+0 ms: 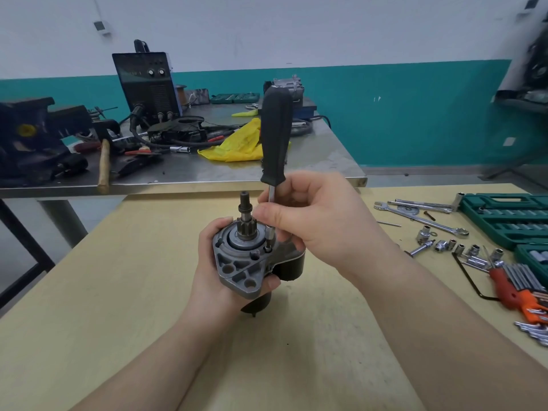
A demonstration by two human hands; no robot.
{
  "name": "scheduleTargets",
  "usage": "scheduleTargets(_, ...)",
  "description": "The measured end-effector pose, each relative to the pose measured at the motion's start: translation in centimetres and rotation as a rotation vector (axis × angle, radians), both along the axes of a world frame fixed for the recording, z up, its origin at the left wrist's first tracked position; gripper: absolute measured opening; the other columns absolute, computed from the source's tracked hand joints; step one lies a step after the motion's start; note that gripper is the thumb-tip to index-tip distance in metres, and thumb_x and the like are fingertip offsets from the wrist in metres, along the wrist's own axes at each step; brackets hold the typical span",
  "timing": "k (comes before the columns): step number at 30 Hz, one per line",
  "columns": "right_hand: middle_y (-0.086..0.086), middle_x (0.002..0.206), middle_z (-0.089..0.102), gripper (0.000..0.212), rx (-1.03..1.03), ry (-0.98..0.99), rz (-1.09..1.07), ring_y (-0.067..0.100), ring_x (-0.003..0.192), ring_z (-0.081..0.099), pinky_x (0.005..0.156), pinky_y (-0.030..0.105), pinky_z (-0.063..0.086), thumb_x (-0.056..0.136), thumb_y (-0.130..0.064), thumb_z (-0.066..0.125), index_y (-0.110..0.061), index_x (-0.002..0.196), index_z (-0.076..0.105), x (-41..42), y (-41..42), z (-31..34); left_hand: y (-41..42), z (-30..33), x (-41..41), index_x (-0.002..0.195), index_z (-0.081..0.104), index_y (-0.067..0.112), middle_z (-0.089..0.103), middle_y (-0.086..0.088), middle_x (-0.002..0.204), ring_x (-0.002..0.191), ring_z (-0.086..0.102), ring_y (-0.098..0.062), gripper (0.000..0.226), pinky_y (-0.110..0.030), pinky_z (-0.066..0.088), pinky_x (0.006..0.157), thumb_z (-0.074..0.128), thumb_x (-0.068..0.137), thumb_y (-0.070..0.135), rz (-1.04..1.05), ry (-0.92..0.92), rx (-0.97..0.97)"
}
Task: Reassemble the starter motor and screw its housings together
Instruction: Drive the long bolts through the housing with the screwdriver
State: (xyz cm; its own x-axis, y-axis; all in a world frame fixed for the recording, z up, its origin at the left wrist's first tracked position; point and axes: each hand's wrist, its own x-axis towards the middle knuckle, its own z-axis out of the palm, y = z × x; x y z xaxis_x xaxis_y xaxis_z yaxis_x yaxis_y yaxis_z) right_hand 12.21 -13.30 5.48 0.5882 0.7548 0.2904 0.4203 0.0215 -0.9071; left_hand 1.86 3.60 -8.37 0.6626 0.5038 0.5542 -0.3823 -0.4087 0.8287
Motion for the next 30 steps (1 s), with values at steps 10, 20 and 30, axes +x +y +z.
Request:
scheduleTargets(10, -0.001, 0.093, 0.082, 0.018, -0.056, 0.086, 0.155, 0.017, 0.072, 0.069, 0.058, 0.028, 0.055, 0.102, -0.010, 0.070, -0.024, 0.104, 0.081, 0.4, -1.1, 0.7, -0.1, 0.4, -0.2, 0.142, 0.038, 0.031, 0.060, 0.024, 0.137, 0.131, 0.063, -0.010, 0.108, -0.021, 0.054, 0.102, 0.101, 0.055, 0.016, 0.002, -0.002, 0.032)
scheduleTargets(20, 0.004, 0.087, 0.081, 0.006, -0.013, 0.107, 0.074, 0.019, 0.064, 0.066, 0.055, 0.029, 0.054, 0.096, -0.024, 0.077, -0.024, 0.098, 0.083, 0.1, 0.1, -0.3, -0.3, 0.5, -0.2, 0.141, 0.038, 0.031, 0.061, 0.025, 0.136, 0.130, 0.063, -0.010, 0.107, -0.024, 0.056, 0.101, 0.100, 0.054, 0.018, -0.006, -0.003, 0.021)
scheduleTargets(30, -0.006, 0.074, 0.075, 0.006, 0.019, 0.106, 0.040, 0.016, 0.061, 0.063, 0.051, 0.031, 0.051, 0.093, -0.026, 0.084, -0.023, 0.092, 0.079, -0.1, 0.4, -0.8, -0.5, 0.7, -0.3, 0.139, 0.038, 0.028, 0.062, 0.023, 0.134, 0.131, 0.064, -0.017, 0.106, -0.034, 0.058, 0.104, 0.099, 0.052, 0.021, 0.000, -0.001, 0.022)
